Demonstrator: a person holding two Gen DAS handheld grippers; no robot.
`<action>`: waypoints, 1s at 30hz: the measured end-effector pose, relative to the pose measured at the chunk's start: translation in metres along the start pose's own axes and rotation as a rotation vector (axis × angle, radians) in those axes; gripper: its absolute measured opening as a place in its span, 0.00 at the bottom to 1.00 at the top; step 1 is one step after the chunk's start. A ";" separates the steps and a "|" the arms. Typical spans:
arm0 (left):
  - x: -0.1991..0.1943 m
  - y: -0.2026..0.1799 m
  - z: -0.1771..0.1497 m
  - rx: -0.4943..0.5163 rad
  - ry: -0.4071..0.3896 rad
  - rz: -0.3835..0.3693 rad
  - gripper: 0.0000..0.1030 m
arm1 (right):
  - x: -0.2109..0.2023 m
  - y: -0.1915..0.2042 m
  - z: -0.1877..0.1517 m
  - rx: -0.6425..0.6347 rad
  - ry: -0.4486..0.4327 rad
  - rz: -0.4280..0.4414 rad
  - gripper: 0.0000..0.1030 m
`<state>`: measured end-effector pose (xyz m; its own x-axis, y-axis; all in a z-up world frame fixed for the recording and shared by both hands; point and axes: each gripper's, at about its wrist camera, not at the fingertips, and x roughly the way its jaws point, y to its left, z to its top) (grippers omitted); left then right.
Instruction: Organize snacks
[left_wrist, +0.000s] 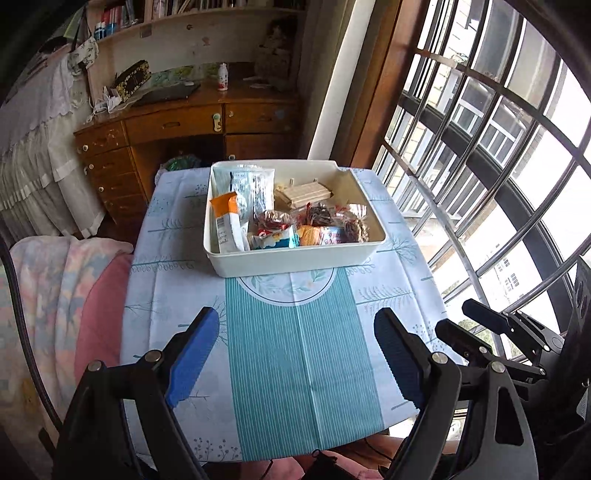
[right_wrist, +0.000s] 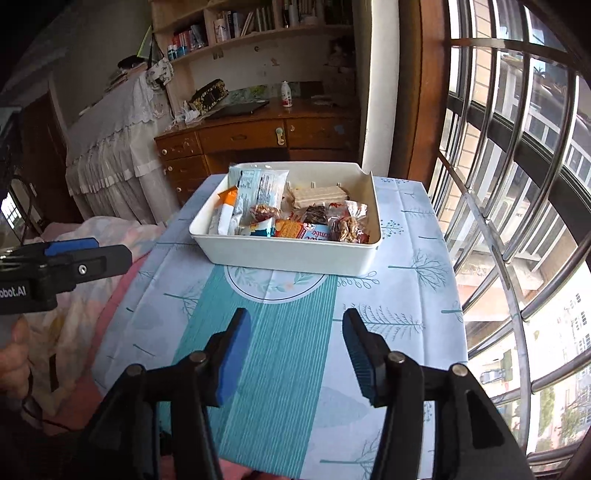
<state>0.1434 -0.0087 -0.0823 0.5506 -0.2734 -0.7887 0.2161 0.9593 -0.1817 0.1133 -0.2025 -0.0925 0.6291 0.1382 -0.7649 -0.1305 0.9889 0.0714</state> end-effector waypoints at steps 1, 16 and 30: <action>-0.008 -0.003 0.002 0.003 -0.013 0.000 0.82 | -0.009 -0.002 0.003 0.019 0.000 0.018 0.51; -0.078 -0.052 -0.012 -0.046 -0.129 0.102 0.89 | -0.103 0.005 0.013 0.051 -0.039 0.019 0.72; -0.080 -0.073 -0.028 -0.078 -0.204 0.251 0.99 | -0.112 -0.012 -0.010 0.106 -0.101 -0.047 0.89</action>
<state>0.0610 -0.0552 -0.0225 0.7305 -0.0284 -0.6824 -0.0052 0.9989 -0.0471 0.0370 -0.2300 -0.0140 0.7072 0.0914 -0.7011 -0.0208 0.9939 0.1087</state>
